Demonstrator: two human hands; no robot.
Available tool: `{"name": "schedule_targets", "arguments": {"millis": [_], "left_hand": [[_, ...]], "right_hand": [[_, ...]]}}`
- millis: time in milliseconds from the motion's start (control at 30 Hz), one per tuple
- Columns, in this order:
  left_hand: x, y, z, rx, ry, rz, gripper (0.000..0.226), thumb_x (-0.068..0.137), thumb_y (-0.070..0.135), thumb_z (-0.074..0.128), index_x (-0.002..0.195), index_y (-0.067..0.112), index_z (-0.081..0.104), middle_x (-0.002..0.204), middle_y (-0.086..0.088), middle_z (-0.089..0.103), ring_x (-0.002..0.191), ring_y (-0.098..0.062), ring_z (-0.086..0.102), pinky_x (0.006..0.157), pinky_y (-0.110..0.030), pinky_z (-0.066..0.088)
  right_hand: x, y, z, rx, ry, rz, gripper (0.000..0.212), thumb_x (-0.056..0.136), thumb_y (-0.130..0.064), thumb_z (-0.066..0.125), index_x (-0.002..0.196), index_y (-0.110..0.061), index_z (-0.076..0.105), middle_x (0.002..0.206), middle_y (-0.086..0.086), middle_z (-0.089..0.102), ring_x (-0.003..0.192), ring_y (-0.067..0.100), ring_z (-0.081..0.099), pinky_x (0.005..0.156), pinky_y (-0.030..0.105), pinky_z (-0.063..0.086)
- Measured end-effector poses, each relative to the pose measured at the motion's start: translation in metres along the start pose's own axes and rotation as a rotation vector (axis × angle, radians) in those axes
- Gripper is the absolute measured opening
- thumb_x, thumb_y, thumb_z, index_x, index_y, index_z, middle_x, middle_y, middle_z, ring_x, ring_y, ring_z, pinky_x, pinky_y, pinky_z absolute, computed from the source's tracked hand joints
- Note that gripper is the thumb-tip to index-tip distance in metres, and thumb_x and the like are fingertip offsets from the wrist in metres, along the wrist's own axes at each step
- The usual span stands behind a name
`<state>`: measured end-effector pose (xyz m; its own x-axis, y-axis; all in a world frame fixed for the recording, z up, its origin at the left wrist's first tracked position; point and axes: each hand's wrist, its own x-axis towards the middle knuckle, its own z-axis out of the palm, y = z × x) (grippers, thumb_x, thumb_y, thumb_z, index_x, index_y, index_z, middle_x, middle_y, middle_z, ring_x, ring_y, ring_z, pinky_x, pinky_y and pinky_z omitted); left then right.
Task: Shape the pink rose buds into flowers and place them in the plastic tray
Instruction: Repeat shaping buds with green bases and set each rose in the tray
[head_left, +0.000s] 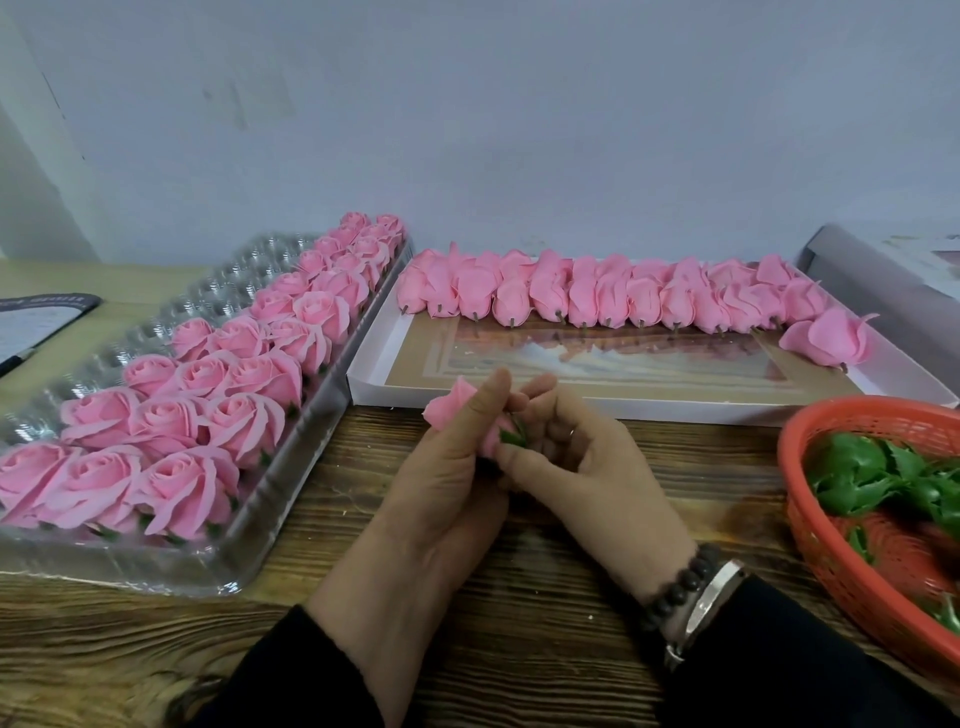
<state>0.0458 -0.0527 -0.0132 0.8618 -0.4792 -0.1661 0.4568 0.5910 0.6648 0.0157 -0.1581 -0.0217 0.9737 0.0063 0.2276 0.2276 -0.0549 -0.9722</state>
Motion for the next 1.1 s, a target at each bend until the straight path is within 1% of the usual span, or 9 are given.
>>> {"name": "schedule_targets", "arguments": {"millis": [133, 200, 267, 367, 533, 700, 867, 1000, 1100], "left_hand": [[-0.001, -0.001, 0.001, -0.013, 0.077, 0.051, 0.023, 0.06, 0.03, 0.071, 0.069, 0.009, 0.071, 0.087, -0.018, 0.065, 0.087, -0.029, 0.064, 0.086, -0.044, 0.052], [0.0, -0.002, 0.001, 0.007, 0.089, 0.061, 0.025, 0.062, 0.03, 0.07, 0.072, 0.008, 0.069, 0.09, -0.018, 0.064, 0.092, -0.03, 0.062, 0.094, -0.046, 0.048], [0.0, -0.003, 0.001, 0.024, 0.079, 0.057, 0.032, 0.064, 0.03, 0.068, 0.082, 0.003, 0.068, 0.094, -0.019, 0.064, 0.096, -0.03, 0.063, 0.097, -0.045, 0.046], [-0.001, -0.002, 0.001, 0.055, 0.051, 0.042, 0.028, 0.061, 0.028, 0.069, 0.076, 0.005, 0.073, 0.091, -0.017, 0.066, 0.093, -0.028, 0.063, 0.094, -0.041, 0.048], [0.0, -0.001, 0.0, 0.091, 0.029, 0.036, 0.046, 0.06, 0.025, 0.07, 0.097, -0.003, 0.066, 0.106, -0.025, 0.061, 0.104, -0.035, 0.06, 0.097, -0.043, 0.046], [-0.001, -0.002, -0.001, 0.118, 0.052, 0.077, 0.026, 0.06, 0.025, 0.073, 0.078, 0.006, 0.073, 0.091, -0.019, 0.062, 0.094, -0.031, 0.059, 0.092, -0.041, 0.047], [-0.002, 0.002, -0.002, 0.188, 0.006, 0.073, 0.053, 0.055, 0.024, 0.081, 0.098, -0.003, 0.065, 0.096, -0.02, 0.061, 0.095, -0.03, 0.063, 0.085, -0.036, 0.054], [-0.003, 0.001, -0.003, 0.358, 0.12, 0.244, 0.032, 0.067, 0.018, 0.072, 0.086, -0.007, 0.067, 0.081, -0.02, 0.067, 0.076, -0.026, 0.067, 0.071, -0.033, 0.058], [-0.003, 0.004, -0.004, 0.746, 0.21, 0.423, 0.009, 0.078, 0.009, 0.068, 0.077, 0.0, 0.07, 0.075, -0.017, 0.071, 0.07, -0.024, 0.068, 0.065, -0.028, 0.057]], "right_hand": [[-0.001, 0.005, 0.005, -0.147, 0.029, -0.033, 0.046, 0.067, -0.016, 0.077, 0.089, -0.047, 0.051, 0.084, -0.02, 0.061, 0.072, -0.001, 0.058, 0.067, 0.015, 0.046], [-0.001, 0.005, 0.005, -0.248, 0.055, -0.072, 0.055, 0.067, -0.015, 0.077, 0.085, -0.057, 0.045, 0.085, -0.026, 0.059, 0.073, -0.001, 0.059, 0.067, 0.012, 0.045], [-0.001, 0.005, 0.005, -0.285, 0.087, -0.104, 0.052, 0.068, -0.015, 0.076, 0.083, -0.055, 0.047, 0.086, -0.022, 0.061, 0.072, 0.001, 0.059, 0.068, 0.013, 0.046], [-0.001, 0.003, 0.004, -0.175, 0.074, -0.085, 0.035, 0.068, -0.018, 0.075, 0.079, -0.045, 0.055, 0.083, -0.016, 0.062, 0.065, 0.001, 0.056, 0.066, 0.018, 0.047], [0.0, -0.003, -0.001, 0.043, -0.025, -0.037, 0.018, 0.076, 0.001, 0.071, 0.084, -0.011, 0.059, 0.077, -0.002, 0.06, 0.062, 0.008, 0.054, 0.058, 0.017, 0.045], [-0.002, -0.002, 0.004, -0.081, 0.027, -0.038, 0.032, 0.072, -0.002, 0.074, 0.085, -0.025, 0.055, 0.069, -0.011, 0.058, 0.062, 0.001, 0.052, 0.062, 0.015, 0.043], [-0.002, -0.007, -0.004, 0.05, -0.047, -0.021, 0.017, 0.078, 0.003, 0.068, 0.074, -0.011, 0.059, 0.049, -0.014, 0.049, 0.047, -0.005, 0.045, 0.05, 0.006, 0.036], [-0.001, -0.006, -0.002, -0.011, -0.041, 0.0, 0.021, 0.081, 0.003, 0.065, 0.086, -0.017, 0.064, 0.064, -0.007, 0.058, 0.059, 0.002, 0.053, 0.057, 0.009, 0.043], [0.0, -0.005, -0.005, -0.117, 0.106, -0.099, 0.029, 0.082, 0.004, 0.062, 0.093, -0.023, 0.061, 0.083, 0.002, 0.064, 0.073, 0.002, 0.056, 0.069, 0.009, 0.044]]}}
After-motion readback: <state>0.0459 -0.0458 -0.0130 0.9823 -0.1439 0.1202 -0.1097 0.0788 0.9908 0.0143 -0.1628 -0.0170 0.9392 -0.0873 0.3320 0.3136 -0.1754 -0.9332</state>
